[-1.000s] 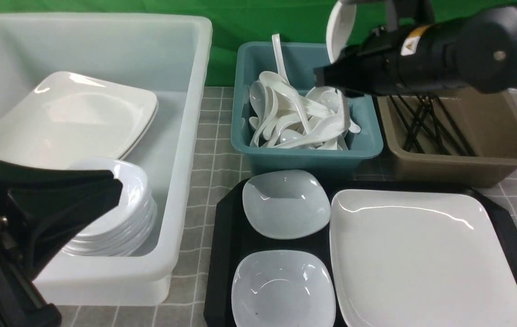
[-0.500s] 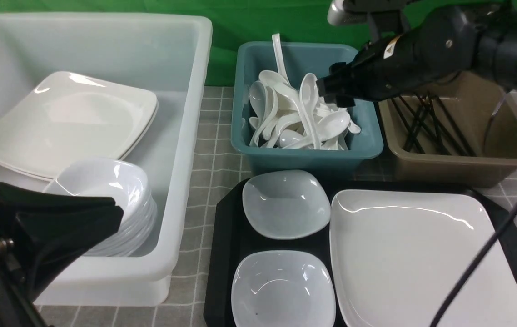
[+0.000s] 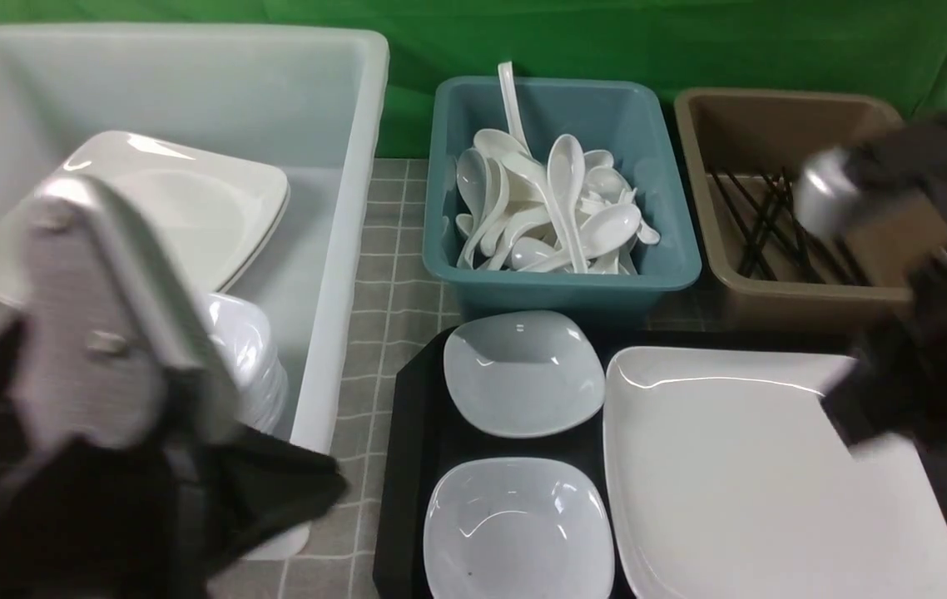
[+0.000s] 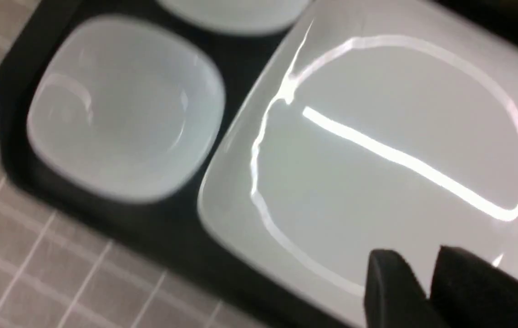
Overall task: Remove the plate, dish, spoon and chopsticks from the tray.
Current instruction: Use the left arm to grab a small plate from the dinner plate
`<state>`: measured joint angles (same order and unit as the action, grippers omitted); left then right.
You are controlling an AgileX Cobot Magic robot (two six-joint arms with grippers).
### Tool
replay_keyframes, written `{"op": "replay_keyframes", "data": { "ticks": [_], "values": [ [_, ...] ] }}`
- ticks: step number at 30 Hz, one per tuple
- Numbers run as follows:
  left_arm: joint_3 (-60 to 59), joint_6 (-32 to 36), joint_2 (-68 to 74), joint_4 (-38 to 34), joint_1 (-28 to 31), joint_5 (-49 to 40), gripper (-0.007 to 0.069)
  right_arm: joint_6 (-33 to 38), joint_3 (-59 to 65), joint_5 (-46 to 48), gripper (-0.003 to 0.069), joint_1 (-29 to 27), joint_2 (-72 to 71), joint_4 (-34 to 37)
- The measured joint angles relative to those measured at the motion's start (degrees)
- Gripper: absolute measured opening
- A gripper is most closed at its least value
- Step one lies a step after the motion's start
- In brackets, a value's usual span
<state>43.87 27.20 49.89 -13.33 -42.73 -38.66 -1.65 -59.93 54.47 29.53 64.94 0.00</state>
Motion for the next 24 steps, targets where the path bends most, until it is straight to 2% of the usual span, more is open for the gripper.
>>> {"op": "replay_keyframes", "data": {
  "ticks": [3, 7, 10, 11, 15, 16, 20, 21, 24],
  "values": [
    [0.33, -0.55, 10.13, 2.24, -6.18, 1.18, 0.0021, -3.67, 8.46, 0.14, 0.0174, 1.37, -12.38, 0.00],
    [1.53, -5.29, 24.37, 9.46, -15.28, 1.35, 0.0024, -8.19, 16.16, 0.28, 0.0175, 1.61, -27.03, 0.00],
    [4.01, -9.19, 30.13, 13.33, -18.05, 0.79, 0.0038, -8.79, 17.94, 0.41, 0.0175, 1.61, -33.35, 0.00],
    [6.45, -11.39, 34.14, 15.93, -19.05, 0.48, 0.0064, -9.23, 18.60, 0.41, 0.0176, 1.61, -37.74, 0.00],
    [11.77, -13.83, 41.19, 18.71, -19.02, 0.03, 0.0168, -9.36, 19.05, 0.99, 0.0176, 1.61, -45.02, 0.00],
    [13.09, -14.29, 42.48, 19.05, -18.96, 0.09, 0.0221, -9.36, 19.10, 1.55, 0.0176, 1.61, -46.64, 0.00],
    [14.77, -16.11, 45.52, 20.60, -18.71, 1.58, 0.0328, -9.36, 19.10, 3.05, 0.0176, 1.61, -49.04, 0.00],
    [15.07, -17.46, 46.75, 22.32, -18.32, 3.40, 0.0377, -9.38, 19.10, 4.07, 0.0176, 1.61, -49.47, 0.00],
    [15.21, -19.46, 49.30, 24.37, -17.69, 6.92, 0.0427, -9.43, 19.10, 6.30, 0.0176, 1.61, -49.52, 0.00]
  ]
}}
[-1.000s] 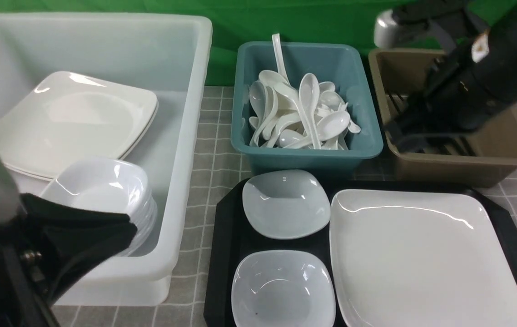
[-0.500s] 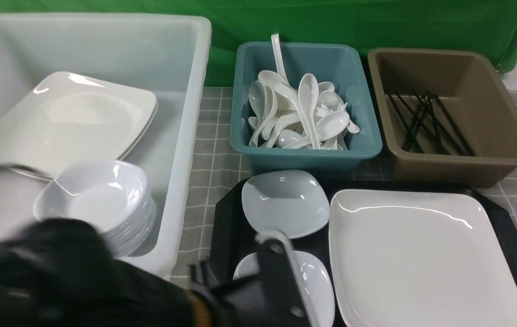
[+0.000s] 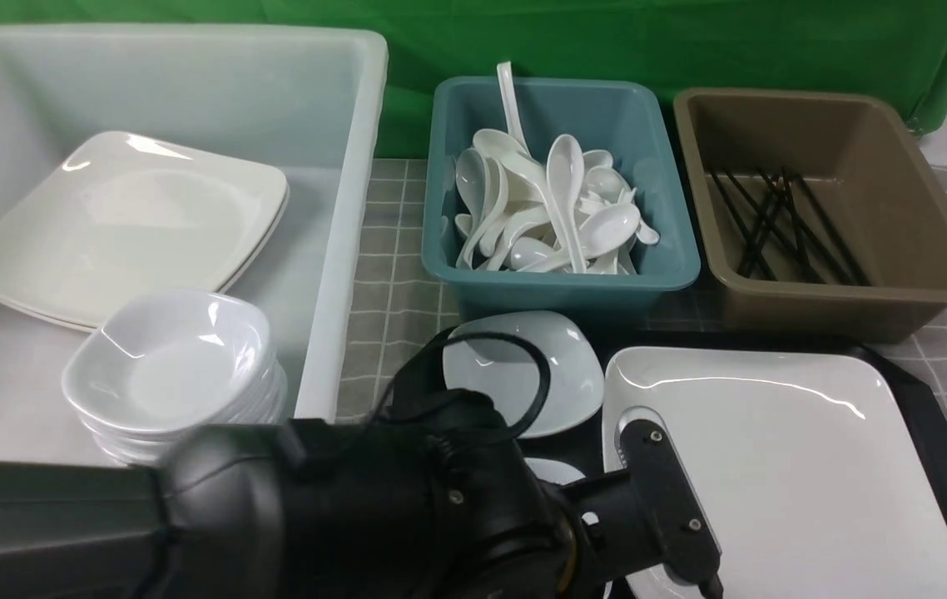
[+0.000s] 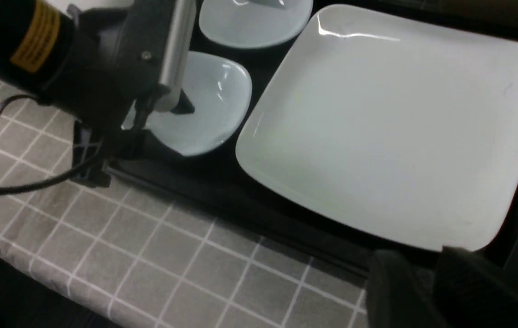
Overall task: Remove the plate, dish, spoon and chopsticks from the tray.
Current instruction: Use the left arm to grab a small plate from the dinner plate, then use the left arm to put the small plate into the large storage box on the left
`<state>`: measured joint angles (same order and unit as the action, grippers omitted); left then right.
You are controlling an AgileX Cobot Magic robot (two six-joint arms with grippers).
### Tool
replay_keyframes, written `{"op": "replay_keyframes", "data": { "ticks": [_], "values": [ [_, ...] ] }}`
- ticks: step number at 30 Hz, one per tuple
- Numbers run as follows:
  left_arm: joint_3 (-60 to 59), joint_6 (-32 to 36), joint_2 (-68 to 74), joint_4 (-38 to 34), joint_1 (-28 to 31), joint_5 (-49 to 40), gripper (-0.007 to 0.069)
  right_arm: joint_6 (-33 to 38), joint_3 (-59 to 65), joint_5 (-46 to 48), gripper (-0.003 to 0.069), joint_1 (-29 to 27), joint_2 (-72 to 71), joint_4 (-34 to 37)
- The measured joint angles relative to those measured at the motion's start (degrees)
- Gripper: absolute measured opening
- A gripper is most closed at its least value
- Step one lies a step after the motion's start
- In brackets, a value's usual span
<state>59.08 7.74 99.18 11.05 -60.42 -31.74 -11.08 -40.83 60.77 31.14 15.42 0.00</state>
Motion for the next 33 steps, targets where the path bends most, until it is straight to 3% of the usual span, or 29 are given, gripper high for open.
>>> {"op": "replay_keyframes", "data": {
  "ticks": [7, 12, 16, 20, 23, 29, 33],
  "values": [
    [0.05, -2.17, 5.06, 3.15, 0.06, 4.91, 0.0419, -0.01, 0.00, 1.38, 0.0177, 0.00, 0.00, 0.00],
    [0.20, -7.74, 6.40, 6.04, 0.06, 5.41, 0.0298, -0.01, 0.00, 1.56, 0.0177, 0.00, 0.00, 0.00],
    [0.53, -8.32, 6.15, 6.39, 0.01, 4.73, 0.0181, -0.06, 0.00, 1.75, 0.0179, 0.00, 0.00, 0.00],
    [0.86, -8.34, 3.96, 5.58, -0.59, 2.53, 0.0134, -0.06, 0.00, 1.75, 0.0182, 0.00, 0.00, 0.00],
    [1.53, -8.63, -1.62, 3.75, -2.58, -1.34, 0.0040, -0.06, 0.00, 1.75, 0.0185, 0.00, 0.00, 0.00],
    [4.28, -9.34, -14.77, 2.34, -4.53, -7.33, 0.0025, -0.06, 0.00, -0.55, 0.0187, 0.00, 0.00, 0.00],
    [5.43, -14.43, -24.53, 12.79, -4.10, -15.22, 0.0025, -0.06, 0.00, -2.75, 0.0187, 0.00, 0.00, 0.00]
  ]
}}
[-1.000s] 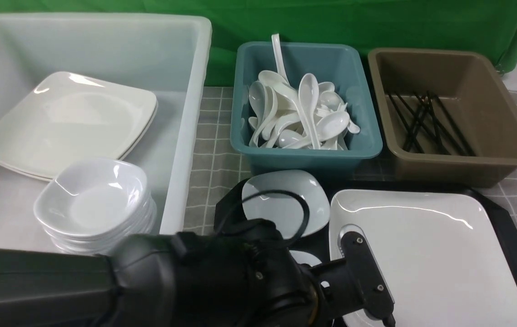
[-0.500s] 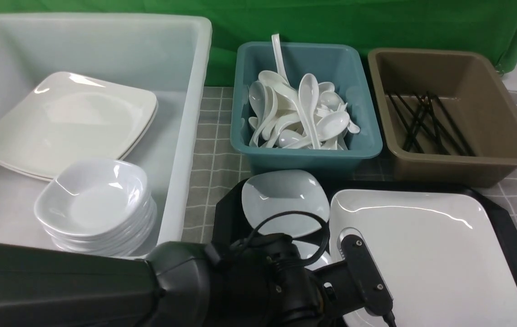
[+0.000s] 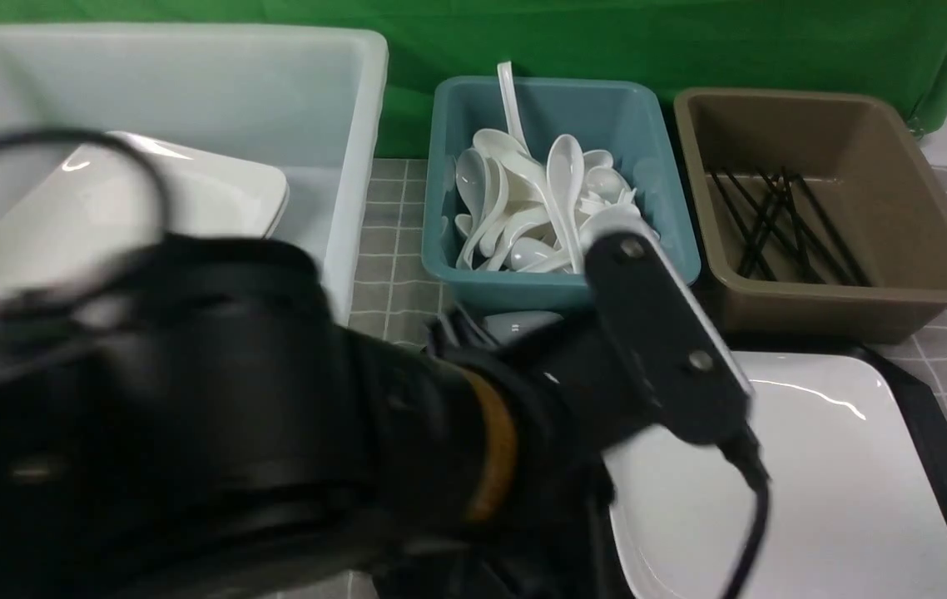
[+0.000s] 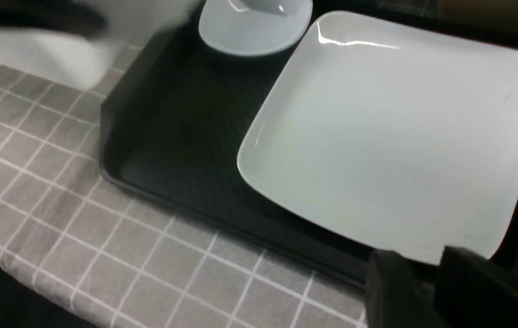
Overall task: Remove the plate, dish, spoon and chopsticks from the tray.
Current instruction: Use the left arm to put the small plate into the large storage box on the left
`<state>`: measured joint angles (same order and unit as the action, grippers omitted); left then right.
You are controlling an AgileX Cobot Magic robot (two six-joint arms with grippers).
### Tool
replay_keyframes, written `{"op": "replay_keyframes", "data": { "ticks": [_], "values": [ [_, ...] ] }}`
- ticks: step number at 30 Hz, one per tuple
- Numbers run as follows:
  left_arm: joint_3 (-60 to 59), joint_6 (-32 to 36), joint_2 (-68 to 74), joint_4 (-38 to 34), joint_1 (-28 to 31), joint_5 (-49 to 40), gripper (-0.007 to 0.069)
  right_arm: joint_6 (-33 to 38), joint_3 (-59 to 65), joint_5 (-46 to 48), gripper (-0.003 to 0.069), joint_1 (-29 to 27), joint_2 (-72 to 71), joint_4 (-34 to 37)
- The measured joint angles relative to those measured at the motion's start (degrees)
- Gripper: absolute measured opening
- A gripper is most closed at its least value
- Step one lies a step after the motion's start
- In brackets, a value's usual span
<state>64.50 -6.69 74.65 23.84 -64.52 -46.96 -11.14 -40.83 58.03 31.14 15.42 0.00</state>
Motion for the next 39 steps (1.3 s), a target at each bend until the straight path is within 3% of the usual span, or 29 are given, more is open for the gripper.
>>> {"op": "replay_keyframes", "data": {
  "ticks": [3, 6, 12, 17, 31, 36, 39],
  "values": [
    [-1.81, -1.28, -5.46, 6.56, 4.47, -6.74, 0.0025, 0.00, 0.00, -2.20, 0.0187, 0.00, 0.00, 0.00],
    [-6.35, 1.12, -8.81, 7.81, 12.03, -8.21, 0.0025, 0.00, 0.00, -4.64, 0.0187, 0.00, 0.00, 0.50],
    [-14.80, 15.47, -8.92, 4.54, 28.72, 0.69, 0.0025, 0.33, 0.00, -10.16, 0.0187, 0.00, 0.00, 2.20],
    [-15.36, 23.27, -6.25, 0.48, 35.94, 7.94, 0.0025, 1.40, 0.00, -11.58, 0.0187, 0.00, 0.00, 2.93],
    [-15.42, 31.61, -1.14, -3.70, 38.03, 5.69, 0.0049, 2.84, 0.00, -10.43, 0.0187, 0.00, 0.00, 3.22],
    [-15.48, 31.01, -0.56, -4.00, 38.79, 4.97, 0.0194, 2.96, 0.00, -9.88, 0.0187, 0.00, 0.00, 4.58],
    [-15.54, 28.48, -0.90, -5.24, 38.79, 4.00, 0.0335, 2.99, 0.00, -9.82, 0.0187, 0.00, 0.00, 4.82]
  ]
}}
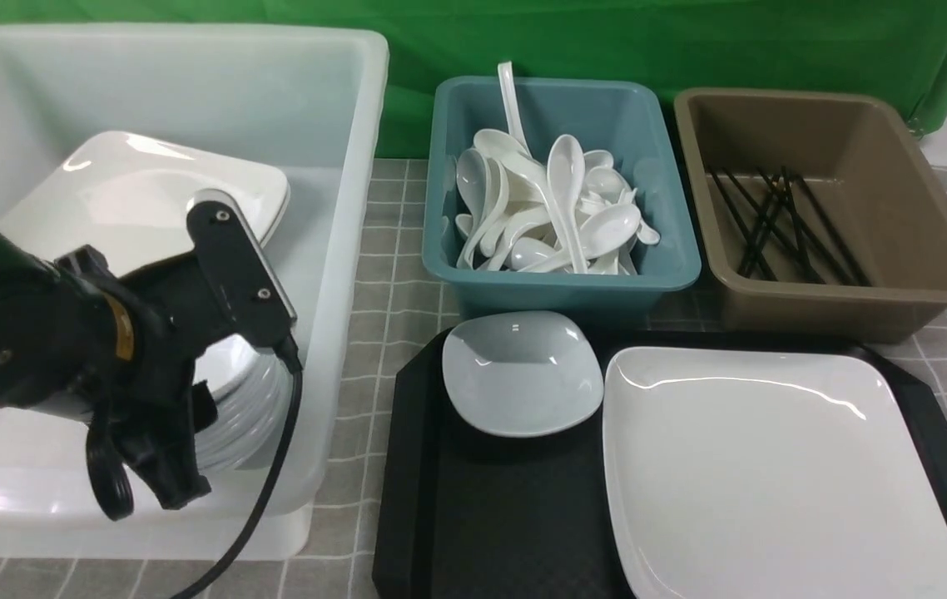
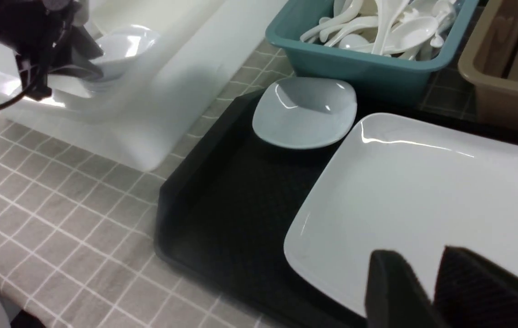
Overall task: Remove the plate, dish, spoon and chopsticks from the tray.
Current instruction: Use the left arm to put the small plate into the large storage box on the left, then use the left arm to grab a small plate from the dinner plate
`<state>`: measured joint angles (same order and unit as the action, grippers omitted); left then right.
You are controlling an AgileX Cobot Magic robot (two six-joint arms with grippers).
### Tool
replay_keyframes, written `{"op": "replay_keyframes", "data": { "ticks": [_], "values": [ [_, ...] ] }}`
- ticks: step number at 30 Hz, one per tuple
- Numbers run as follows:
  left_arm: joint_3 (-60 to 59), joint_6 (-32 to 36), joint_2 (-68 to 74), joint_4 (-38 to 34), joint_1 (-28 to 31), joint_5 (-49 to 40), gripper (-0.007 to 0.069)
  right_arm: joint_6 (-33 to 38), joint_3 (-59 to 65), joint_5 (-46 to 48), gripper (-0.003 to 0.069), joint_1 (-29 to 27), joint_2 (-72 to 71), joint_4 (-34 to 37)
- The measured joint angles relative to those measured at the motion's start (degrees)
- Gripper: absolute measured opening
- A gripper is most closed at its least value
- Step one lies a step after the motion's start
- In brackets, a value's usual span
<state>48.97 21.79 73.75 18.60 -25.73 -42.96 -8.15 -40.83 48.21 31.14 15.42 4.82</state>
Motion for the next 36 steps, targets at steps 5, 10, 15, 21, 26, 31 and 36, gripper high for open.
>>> {"op": "replay_keyframes", "data": {
  "ticks": [5, 10, 15, 21, 26, 31, 36],
  "values": [
    [0.99, -4.45, -5.30, -5.68, 0.00, -1.15, 0.0468, 0.00, 0.00, 0.20, 0.0187, 0.00, 0.00, 0.05],
    [6.48, -2.60, -11.07, -11.99, -1.10, -1.17, 0.0412, 0.00, 0.00, 0.20, 0.0187, 0.00, 0.00, 0.05],
    [13.41, 4.98, -6.21, -19.39, -8.21, -1.32, 0.0134, 2.51, 0.00, 0.20, 0.0187, 0.00, 0.00, -0.07],
    [18.89, 7.42, 11.78, -20.84, -18.47, -1.75, 0.0050, 3.45, 0.00, 0.20, 0.0190, 0.00, 0.00, -0.14],
    [24.31, 8.36, 24.10, -19.63, -20.15, -0.76, 0.0176, 1.96, 0.00, 0.64, 0.0197, 0.00, 0.00, -0.03],
    [28.23, 7.81, 32.64, -15.12, -20.15, 2.87, 0.0378, 1.57, 0.00, 4.13, 0.0197, 0.00, 0.00, 0.63],
    [28.78, 6.98, 37.24, -11.02, -20.15, 8.72, 0.0447, 1.57, 0.00, 6.99, 0.0197, 0.00, 0.00, 0.77]
  ]
}}
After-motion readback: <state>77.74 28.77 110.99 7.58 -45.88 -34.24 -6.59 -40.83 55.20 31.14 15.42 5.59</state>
